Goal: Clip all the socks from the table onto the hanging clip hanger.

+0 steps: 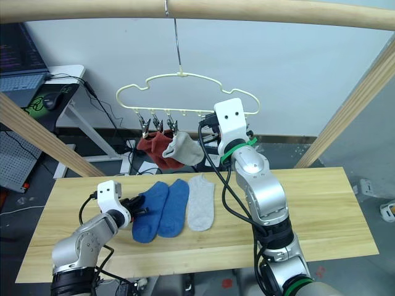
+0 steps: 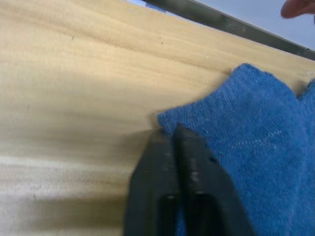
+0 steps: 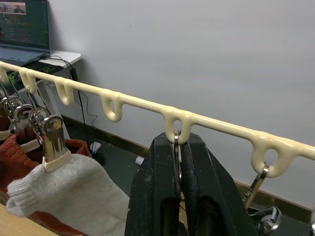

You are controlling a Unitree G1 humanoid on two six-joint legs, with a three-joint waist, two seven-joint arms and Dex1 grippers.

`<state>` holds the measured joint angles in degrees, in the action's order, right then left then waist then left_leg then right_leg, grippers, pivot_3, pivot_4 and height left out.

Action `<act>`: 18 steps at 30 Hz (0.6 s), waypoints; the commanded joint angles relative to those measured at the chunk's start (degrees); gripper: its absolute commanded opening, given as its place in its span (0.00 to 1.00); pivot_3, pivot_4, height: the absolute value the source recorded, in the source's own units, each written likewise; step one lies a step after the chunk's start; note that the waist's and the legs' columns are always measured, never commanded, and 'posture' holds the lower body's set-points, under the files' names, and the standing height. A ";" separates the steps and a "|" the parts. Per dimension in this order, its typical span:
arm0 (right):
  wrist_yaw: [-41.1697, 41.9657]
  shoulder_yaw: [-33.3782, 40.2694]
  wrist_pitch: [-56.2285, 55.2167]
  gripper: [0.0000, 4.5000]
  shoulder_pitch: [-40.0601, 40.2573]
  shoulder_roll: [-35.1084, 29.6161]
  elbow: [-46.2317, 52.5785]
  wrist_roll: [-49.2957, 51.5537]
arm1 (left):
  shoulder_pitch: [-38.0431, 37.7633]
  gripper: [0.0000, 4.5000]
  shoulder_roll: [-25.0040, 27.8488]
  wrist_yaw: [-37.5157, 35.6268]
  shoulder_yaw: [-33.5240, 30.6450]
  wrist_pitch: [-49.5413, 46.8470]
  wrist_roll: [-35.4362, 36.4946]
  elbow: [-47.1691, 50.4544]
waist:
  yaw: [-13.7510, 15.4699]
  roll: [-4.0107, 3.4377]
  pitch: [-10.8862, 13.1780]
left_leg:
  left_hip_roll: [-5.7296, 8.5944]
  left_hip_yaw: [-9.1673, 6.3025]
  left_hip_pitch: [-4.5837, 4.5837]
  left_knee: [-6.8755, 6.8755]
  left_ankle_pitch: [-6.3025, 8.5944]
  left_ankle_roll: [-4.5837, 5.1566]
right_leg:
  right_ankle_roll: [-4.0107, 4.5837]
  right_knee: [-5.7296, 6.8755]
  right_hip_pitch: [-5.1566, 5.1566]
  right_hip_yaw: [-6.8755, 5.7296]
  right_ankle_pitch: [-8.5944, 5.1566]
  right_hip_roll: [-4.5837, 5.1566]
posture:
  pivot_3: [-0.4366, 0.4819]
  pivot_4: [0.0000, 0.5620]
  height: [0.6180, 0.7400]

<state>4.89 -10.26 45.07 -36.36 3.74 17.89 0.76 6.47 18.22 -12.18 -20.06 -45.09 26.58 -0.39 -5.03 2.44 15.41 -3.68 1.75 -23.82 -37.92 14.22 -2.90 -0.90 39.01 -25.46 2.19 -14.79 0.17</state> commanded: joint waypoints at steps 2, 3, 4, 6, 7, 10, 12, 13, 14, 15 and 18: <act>-0.23 0.00 -1.42 0.00 -0.89 0.85 2.92 0.47 | -1.43 0.00 0.91 -5.24 -2.31 -0.87 5.92 7.51 | 0.02 0.00 0.08 | -0.01 -0.01 -0.04 0.00 0.00 0.00 | 0.00 -0.02 -0.02 -0.01 0.00 0.00 | 0.34 0.54 0.96; -0.25 0.02 -1.48 0.00 -0.87 0.87 2.90 0.49 | -1.49 0.00 1.21 -6.46 -2.73 -1.31 7.62 9.27 | 0.04 0.00 0.14 | -0.01 -0.01 -0.05 0.00 0.00 0.00 | 0.00 -0.03 -0.03 -0.01 0.00 0.00 | 0.34 0.54 0.96; -0.26 0.01 -1.53 0.00 -0.87 0.89 2.86 0.49 | -1.51 0.00 1.40 -7.08 -2.98 -1.63 8.65 10.23 | 0.05 0.03 0.21 | -0.01 -0.01 -0.05 0.01 0.00 0.00 | 0.00 -0.03 -0.03 -0.01 0.00 0.01 | 0.34 0.54 0.96; -0.32 0.03 -1.70 0.00 -0.82 1.02 2.80 0.54 | -1.23 0.00 2.30 -9.64 -3.68 -2.79 12.43 13.26 | 0.05 0.03 0.26 | -0.01 -0.01 -0.06 0.00 0.00 0.00 | 0.00 -0.03 -0.03 -0.01 0.00 0.01 | 0.34 0.53 0.96; -0.33 0.05 -1.77 0.00 -0.82 1.10 2.81 0.57 | -0.94 0.00 2.75 -11.10 -4.17 -3.44 14.76 14.66 | 0.05 0.03 0.27 | 0.00 -0.01 -0.06 0.00 0.00 0.00 | 0.00 -0.03 -0.03 -0.01 0.00 0.01 | 0.34 0.53 0.96; -0.26 0.11 -1.91 0.00 -0.81 1.29 2.89 0.68 | 0.06 0.00 4.04 -13.58 -5.30 -5.50 20.39 16.95 | 0.04 0.01 0.30 | 0.00 -0.01 -0.06 0.02 0.00 -0.01 | -0.01 -0.05 -0.03 -0.01 0.00 0.00 | 0.34 0.53 0.96; -0.10 0.14 -1.98 0.00 -0.74 1.35 3.04 0.87 | 0.95 0.00 5.02 -14.67 -5.52 -6.78 23.20 17.63 | 0.03 0.02 0.30 | 0.02 -0.01 -0.06 0.02 0.00 -0.01 | -0.01 -0.06 -0.03 -0.01 -0.01 0.00 | 0.34 0.52 0.96; 0.01 0.16 -2.02 0.00 -0.69 1.36 3.13 1.00 | 1.36 0.00 5.57 -15.09 -5.41 -7.29 24.28 17.85 | -0.01 0.01 0.31 | 0.02 -0.01 -0.07 0.02 0.00 0.00 | -0.01 -0.07 -0.03 -0.02 -0.01 -0.01 | 0.33 0.52 0.96; 0.15 0.16 -2.04 0.00 -0.61 1.34 3.27 1.13 | 1.74 0.00 6.07 -15.41 -5.11 -7.62 25.01 17.96 | -0.01 0.00 0.31 | 0.02 0.00 -0.06 0.02 0.00 0.00 | -0.01 -0.07 -0.04 0.00 -0.01 -0.02 | 0.33 0.52 0.96; 0.23 0.15 -2.05 0.00 -0.56 1.31 3.37 1.23 | 1.96 0.00 6.44 -15.54 -4.89 -7.80 25.56 18.02 | -0.03 0.00 0.31 | 0.02 0.00 -0.06 0.03 0.00 0.00 | -0.01 -0.07 -0.04 -0.01 -0.01 -0.02 | 0.33 0.52 0.96; 0.53 0.11 -1.74 0.00 -0.31 1.12 4.04 1.49 | 2.61 0.00 6.99 -15.77 -3.78 -9.93 28.45 18.63 | -0.05 0.00 0.33 | 0.02 -0.01 -0.07 0.03 0.00 0.00 | -0.01 -0.07 -0.05 -0.01 -0.01 -0.03 | 0.32 0.52 0.96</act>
<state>5.07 -10.21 44.78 -36.35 4.51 17.96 1.41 8.95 24.60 -27.08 -24.29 -53.84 52.32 15.63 -5.09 2.44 15.73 -3.66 1.75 -23.89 -37.89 14.23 -2.90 -0.91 38.94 -25.51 2.19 -14.81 0.14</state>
